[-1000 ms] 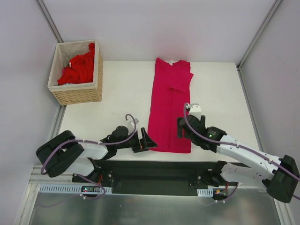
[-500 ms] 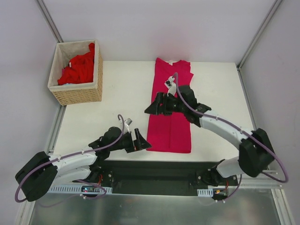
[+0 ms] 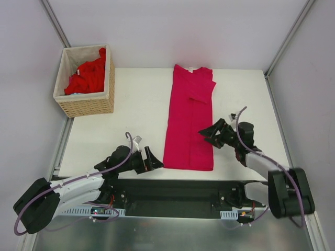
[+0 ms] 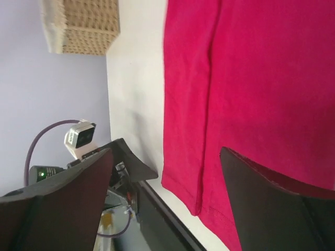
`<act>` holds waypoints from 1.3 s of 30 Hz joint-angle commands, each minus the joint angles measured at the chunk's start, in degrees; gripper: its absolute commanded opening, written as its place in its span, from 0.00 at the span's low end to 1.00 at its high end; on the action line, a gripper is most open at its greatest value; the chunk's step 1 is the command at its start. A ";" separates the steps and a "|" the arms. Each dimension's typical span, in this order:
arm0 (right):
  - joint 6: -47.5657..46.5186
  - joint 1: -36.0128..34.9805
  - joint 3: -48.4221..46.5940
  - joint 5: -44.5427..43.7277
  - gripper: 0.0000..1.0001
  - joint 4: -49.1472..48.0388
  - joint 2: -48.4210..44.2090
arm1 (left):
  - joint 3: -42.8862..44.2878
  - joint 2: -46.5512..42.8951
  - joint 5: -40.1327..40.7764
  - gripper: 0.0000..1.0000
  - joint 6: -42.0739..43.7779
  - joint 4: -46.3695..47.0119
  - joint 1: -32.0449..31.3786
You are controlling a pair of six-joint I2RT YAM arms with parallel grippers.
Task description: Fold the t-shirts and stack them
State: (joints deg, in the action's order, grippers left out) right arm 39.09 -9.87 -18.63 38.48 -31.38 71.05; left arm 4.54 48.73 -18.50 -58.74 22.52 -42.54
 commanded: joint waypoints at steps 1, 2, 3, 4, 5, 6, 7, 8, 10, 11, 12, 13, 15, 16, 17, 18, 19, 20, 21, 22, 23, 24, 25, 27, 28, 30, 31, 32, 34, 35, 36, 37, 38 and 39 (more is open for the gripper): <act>-7.00 3.01 2.37 1.60 0.88 6.74 -14.50 | -1.81 2.50 -0.83 0.99 0.03 6.02 2.02; -8.06 3.88 2.55 0.90 0.88 9.46 -17.14 | -2.25 3.47 -1.27 0.99 -0.14 7.26 2.55; -9.11 4.50 2.72 0.55 0.88 15.06 -22.13 | -2.34 5.30 -1.97 0.99 -0.15 8.32 3.08; -11.12 5.03 2.72 0.37 0.88 17.55 -24.27 | -2.43 6.37 -2.67 0.99 0.03 10.50 4.13; -11.84 6.17 2.81 0.54 0.88 19.84 -25.94 | -1.99 7.51 -3.72 0.99 0.29 11.48 4.48; -12.54 6.70 3.16 0.72 0.88 23.52 -28.83 | -1.73 9.87 -4.17 0.99 0.38 12.36 4.92; -13.51 7.31 3.60 0.89 0.88 25.12 -29.90 | -1.64 11.28 -4.52 0.99 0.47 13.67 5.28; -13.95 8.54 4.13 1.24 0.88 26.44 -30.87 | -1.29 12.69 -6.00 0.99 0.38 16.47 6.06; -14.04 9.77 6.93 1.95 0.88 27.95 -32.63 | -1.55 17.52 -7.16 0.99 -0.76 20.61 6.68; -13.96 11.09 7.90 2.82 0.88 28.03 -33.07 | -2.07 19.28 -7.95 0.99 -2.15 25.42 7.12; -14.04 11.53 8.95 3.00 0.88 28.12 -33.43 | -2.42 23.21 -8.56 0.99 -2.95 28.16 7.21; -14.13 11.89 10.71 3.18 0.88 28.21 -34.04 | -2.86 25.51 -9.26 0.99 -3.74 30.89 7.30; -14.92 12.68 12.12 3.62 0.88 29.09 -34.66 | -3.65 32.87 -10.93 0.99 -6.28 40.08 7.30; -15.44 12.85 12.83 3.62 0.88 29.87 -35.09 | -3.92 35.62 -11.46 0.99 -7.43 44.14 7.30; -15.80 13.38 13.01 3.19 0.88 31.10 -36.14 | -4.18 38.52 -12.08 0.99 -9.79 47.93 7.30; -15.97 13.47 13.18 3.36 0.88 31.11 -36.85 | -4.18 44.64 -12.78 0.99 -11.12 56.40 7.30; -15.98 13.47 13.27 3.27 0.88 31.11 -37.38 | -5.92 47.92 -13.31 0.99 -12.35 60.75 7.30; -16.24 13.56 12.84 2.31 0.88 33.46 -38.17 | -6.38 51.26 -13.58 0.98 -15.06 64.97 7.30; -16.50 13.65 12.66 2.04 0.88 33.57 -38.26 | -6.82 57.82 -13.93 0.97 -16.22 73.89 7.13; -16.68 13.65 12.48 1.95 0.88 33.75 -38.09 | -6.65 60.23 -14.80 0.95 -17.45 73.81 7.12; -16.94 13.65 12.13 2.04 0.88 33.66 -37.30 | -6.64 61.82 -14.81 0.94 -17.20 73.80 6.60; -17.03 13.65 12.04 1.86 0.88 33.66 -36.86 | -6.99 62.62 -14.11 0.91 -16.85 73.80 5.81; -17.12 13.65 12.04 1.86 0.88 33.57 -36.42 | -7.95 62.28 -13.06 0.89 -16.58 73.80 4.33; -17.03 13.65 12.22 2.04 0.88 32.78 -35.80 | -9.28 60.09 -12.00 0.89 -16.23 73.80 3.52; -16.86 13.65 12.30 2.04 0.88 32.52 -35.80 | -10.76 59.12 -11.65 0.89 -16.23 73.80 3.43; -16.85 13.65 12.39 1.86 0.88 32.08 -35.45 | -12.18 55.70 -10.77 0.89 -16.41 73.80 3.43; -16.77 13.65 12.39 1.86 0.88 31.99 -35.28 | -13.14 54.55 -10.85 0.89 -16.49 73.80 3.43; -16.85 13.65 12.39 1.95 0.88 31.82 -35.10 | -13.41 52.37 -11.20 0.90 -16.67 73.63 3.43; -16.77 13.65 12.39 2.13 0.88 31.82 -35.19 | -14.46 50.07 -11.29 0.89 -17.19 73.45 3.43; -16.77 13.65 12.39 2.13 0.88 31.90 -35.36 | -14.73 47.45 -11.03 0.89 -17.28 72.76 3.43; -16.77 13.65 12.39 2.21 0.88 31.99 -35.54 | -14.99 45.86 -10.94 0.89 -17.11 71.88 3.52; -16.85 13.65 12.39 2.21 0.89 32.08 -35.89 | -15.26 44.10 -10.77 0.88 -17.02 70.22 3.43; -16.77 13.65 12.39 2.30 0.88 32.17 -35.89 | -15.26 39.82 -10.77 0.88 -16.50 68.20 3.43; -16.77 13.65 12.48 2.39 0.88 32.25 -36.06 | -15.17 37.25 -10.16 0.88 -16.06 62.18 3.17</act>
State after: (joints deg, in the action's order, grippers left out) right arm 23.14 3.40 -4.82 39.90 1.21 35.62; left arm 3.40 94.65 -30.85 -77.01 79.66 -38.65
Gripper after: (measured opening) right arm 0.884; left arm 0.887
